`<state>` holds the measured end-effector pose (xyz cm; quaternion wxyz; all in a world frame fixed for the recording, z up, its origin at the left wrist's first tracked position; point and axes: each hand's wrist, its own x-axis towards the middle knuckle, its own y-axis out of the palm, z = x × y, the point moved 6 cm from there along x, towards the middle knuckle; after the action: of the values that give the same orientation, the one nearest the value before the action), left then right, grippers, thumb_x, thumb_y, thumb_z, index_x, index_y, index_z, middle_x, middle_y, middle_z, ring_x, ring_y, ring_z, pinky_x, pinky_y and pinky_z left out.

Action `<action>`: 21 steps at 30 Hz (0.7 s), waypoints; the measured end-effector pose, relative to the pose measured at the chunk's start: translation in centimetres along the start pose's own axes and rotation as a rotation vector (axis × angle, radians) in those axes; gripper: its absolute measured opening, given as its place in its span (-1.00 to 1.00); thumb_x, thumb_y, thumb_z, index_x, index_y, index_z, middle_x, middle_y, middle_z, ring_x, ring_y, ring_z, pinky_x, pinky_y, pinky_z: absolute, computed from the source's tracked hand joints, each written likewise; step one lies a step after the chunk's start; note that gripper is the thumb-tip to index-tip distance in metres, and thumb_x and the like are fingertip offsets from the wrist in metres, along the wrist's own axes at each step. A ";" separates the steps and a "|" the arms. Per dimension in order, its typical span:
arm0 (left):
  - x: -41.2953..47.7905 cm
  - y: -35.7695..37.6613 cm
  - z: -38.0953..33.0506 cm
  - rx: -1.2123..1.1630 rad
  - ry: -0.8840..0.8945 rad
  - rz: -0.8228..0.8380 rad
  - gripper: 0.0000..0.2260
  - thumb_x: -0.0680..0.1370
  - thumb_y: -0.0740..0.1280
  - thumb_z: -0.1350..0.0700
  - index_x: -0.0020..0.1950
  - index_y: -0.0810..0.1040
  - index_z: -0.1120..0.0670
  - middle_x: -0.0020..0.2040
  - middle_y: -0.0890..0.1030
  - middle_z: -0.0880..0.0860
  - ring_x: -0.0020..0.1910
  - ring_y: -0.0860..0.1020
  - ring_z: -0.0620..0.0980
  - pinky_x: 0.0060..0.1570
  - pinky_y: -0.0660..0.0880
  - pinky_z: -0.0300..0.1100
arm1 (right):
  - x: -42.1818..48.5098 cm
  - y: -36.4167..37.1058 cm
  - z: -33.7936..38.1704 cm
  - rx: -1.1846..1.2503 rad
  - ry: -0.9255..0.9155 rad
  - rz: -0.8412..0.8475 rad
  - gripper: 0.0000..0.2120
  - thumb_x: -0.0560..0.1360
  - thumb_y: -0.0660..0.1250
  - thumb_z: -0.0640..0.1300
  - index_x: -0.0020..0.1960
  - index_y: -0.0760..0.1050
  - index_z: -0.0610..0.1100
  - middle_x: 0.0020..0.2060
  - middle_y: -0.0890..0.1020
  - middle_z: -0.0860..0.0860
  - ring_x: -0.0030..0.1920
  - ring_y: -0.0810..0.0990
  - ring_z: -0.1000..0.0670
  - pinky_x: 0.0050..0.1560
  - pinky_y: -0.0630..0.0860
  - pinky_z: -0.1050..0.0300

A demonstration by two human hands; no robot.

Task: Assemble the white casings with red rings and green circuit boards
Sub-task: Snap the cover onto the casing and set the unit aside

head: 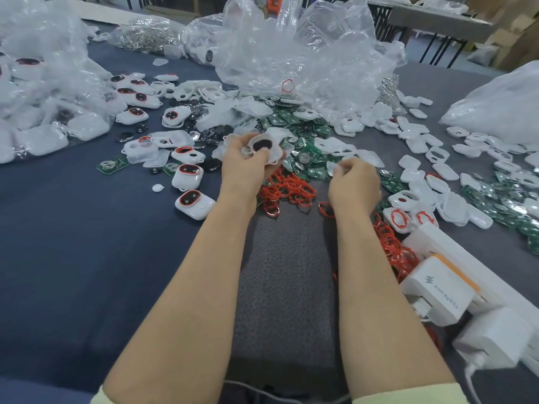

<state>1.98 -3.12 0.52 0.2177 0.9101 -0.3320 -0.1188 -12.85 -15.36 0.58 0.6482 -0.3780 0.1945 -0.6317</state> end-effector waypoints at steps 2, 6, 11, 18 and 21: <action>-0.1 0.3 0.2 0.001 -0.029 0.019 -0.78 0.59 0.17 0.41 0.19 0.39 0.19 0.17 0.48 0.22 -0.01 0.61 0.14 -0.20 0.62 -0.26 | -0.2 -0.8 0.9 0.181 -0.069 -0.063 -0.78 0.58 0.23 -0.06 0.14 0.58 -0.07 0.07 0.59 -0.11 0.06 0.54 -0.10 0.02 0.36 0.15; -0.3 0.7 0.5 -0.002 -0.072 0.044 -0.89 0.60 0.20 0.33 0.09 0.41 0.16 0.23 0.50 0.30 -0.14 0.63 0.08 -0.16 0.62 -0.18 | -0.9 -0.8 3.1 0.671 -0.117 0.076 -0.88 0.58 0.27 -0.08 -0.01 0.59 0.04 -0.23 0.60 -0.04 -0.27 0.49 0.06 -0.18 0.41 0.22; -0.2 0.7 0.8 -0.013 -0.103 0.047 -0.91 0.64 0.20 0.17 -0.01 0.47 0.14 0.12 0.58 0.24 -0.03 0.63 0.15 -0.26 0.62 -0.21 | -1.6 0.6 4.3 0.994 -0.059 0.310 -0.88 0.56 0.29 -0.23 -0.03 0.58 -0.08 -0.27 0.62 0.07 -0.31 0.57 0.14 -0.18 0.55 0.25; 0.2 0.8 1.0 -0.052 -0.110 0.040 -0.80 0.65 0.19 0.09 -0.12 0.48 0.14 -0.14 0.59 0.14 -0.21 0.61 0.03 -0.32 0.61 -0.20 | -1.7 0.3 4.2 0.907 -0.109 0.269 -0.79 0.52 0.31 -0.32 0.03 0.41 -0.05 -0.18 0.65 0.03 -0.22 0.60 0.07 -0.16 0.54 0.25; 0.2 0.9 1.1 -0.039 -0.115 0.046 -0.79 0.65 0.19 0.08 -0.12 0.49 0.12 -0.09 0.59 0.18 -0.15 0.60 0.08 -0.34 0.60 -0.21 | -1.8 0.1 4.3 0.916 -0.119 0.279 -0.82 0.51 0.31 -0.33 -0.07 0.49 -0.05 -0.18 0.64 -0.01 -0.24 0.58 0.10 -0.21 0.51 0.32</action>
<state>1.26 -4.21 -0.08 0.2187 0.8896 -0.3622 -0.1721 -9.86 -12.60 2.87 0.8365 -0.0592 -0.0925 -0.5368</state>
